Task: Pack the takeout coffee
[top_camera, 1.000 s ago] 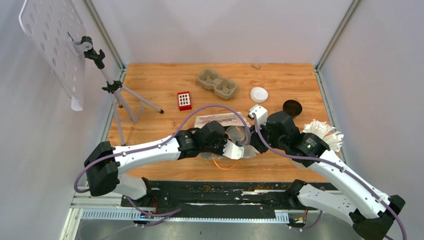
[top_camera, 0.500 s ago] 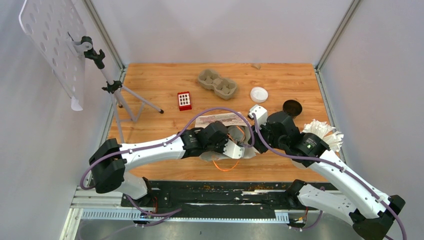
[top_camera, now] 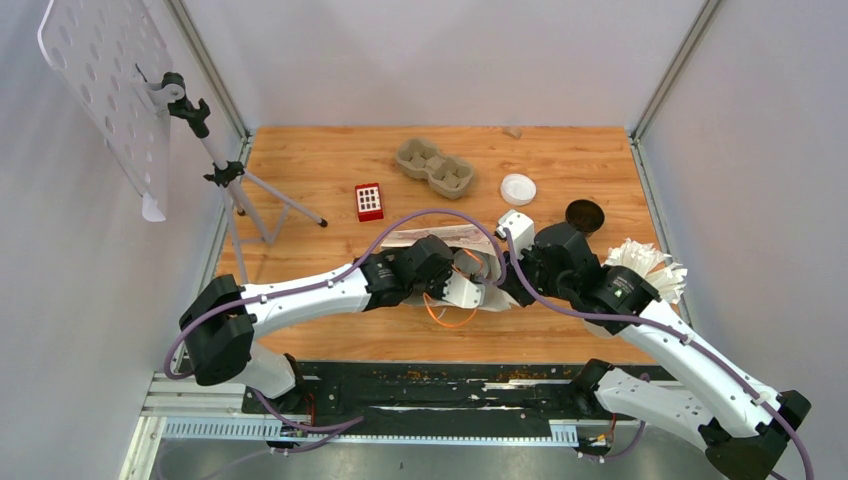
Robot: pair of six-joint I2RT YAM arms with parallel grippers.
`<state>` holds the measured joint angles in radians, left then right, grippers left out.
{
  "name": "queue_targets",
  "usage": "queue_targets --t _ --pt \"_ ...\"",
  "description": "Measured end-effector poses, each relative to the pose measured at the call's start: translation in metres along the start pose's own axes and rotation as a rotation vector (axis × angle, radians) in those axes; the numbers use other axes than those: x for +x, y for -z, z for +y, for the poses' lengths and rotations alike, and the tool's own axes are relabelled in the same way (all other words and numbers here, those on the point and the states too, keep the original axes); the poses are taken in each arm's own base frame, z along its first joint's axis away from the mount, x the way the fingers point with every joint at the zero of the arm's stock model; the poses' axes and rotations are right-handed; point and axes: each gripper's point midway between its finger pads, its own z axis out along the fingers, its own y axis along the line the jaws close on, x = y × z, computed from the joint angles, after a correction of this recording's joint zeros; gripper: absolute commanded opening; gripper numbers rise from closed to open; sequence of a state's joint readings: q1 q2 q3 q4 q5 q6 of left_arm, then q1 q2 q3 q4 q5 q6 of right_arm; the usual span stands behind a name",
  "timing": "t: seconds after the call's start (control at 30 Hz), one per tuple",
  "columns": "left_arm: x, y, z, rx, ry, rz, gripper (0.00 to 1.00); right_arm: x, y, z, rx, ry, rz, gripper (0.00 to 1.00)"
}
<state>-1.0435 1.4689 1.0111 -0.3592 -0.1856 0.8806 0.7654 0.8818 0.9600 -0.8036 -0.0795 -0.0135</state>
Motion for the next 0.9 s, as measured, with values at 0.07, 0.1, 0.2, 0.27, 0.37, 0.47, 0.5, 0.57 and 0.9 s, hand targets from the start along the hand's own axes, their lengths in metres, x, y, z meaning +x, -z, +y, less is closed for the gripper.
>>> queue_targets --t 0.07,0.1,0.2,0.27,0.37,0.47,0.5,0.57,0.9 --pt "0.001 0.000 0.001 -0.001 0.000 0.003 0.00 0.000 0.000 0.000 0.000 0.000 0.000 0.00" --pt "0.002 0.000 0.001 -0.002 -0.001 0.004 0.00 0.000 0.000 0.000 0.000 0.000 0.000 0.00" --pt "0.002 0.000 0.002 -0.005 -0.004 0.008 0.00 0.000 0.000 0.000 0.000 0.001 0.000 0.00" --pt "0.003 0.000 0.002 -0.007 -0.005 0.011 0.00 0.000 0.000 0.000 0.000 0.001 0.000 0.00" --pt "0.005 0.001 0.003 -0.012 -0.009 0.022 0.00 0.000 0.000 0.000 0.000 0.002 0.000 0.00" --pt "0.007 0.001 0.004 -0.017 -0.014 0.035 0.00 0.000 0.000 0.000 0.000 0.005 0.000 0.00" --pt "0.008 0.002 0.004 -0.018 -0.016 0.038 0.00 0.000 0.000 0.000 0.000 0.005 0.000 0.00" --pt "0.009 0.002 0.005 -0.019 -0.018 0.044 0.00 0.000 0.000 0.000 0.000 0.007 0.000 0.00" --pt "0.023 0.004 0.009 -0.034 -0.015 0.096 0.00 0.000 0.000 0.000 0.000 0.008 0.000 0.00"
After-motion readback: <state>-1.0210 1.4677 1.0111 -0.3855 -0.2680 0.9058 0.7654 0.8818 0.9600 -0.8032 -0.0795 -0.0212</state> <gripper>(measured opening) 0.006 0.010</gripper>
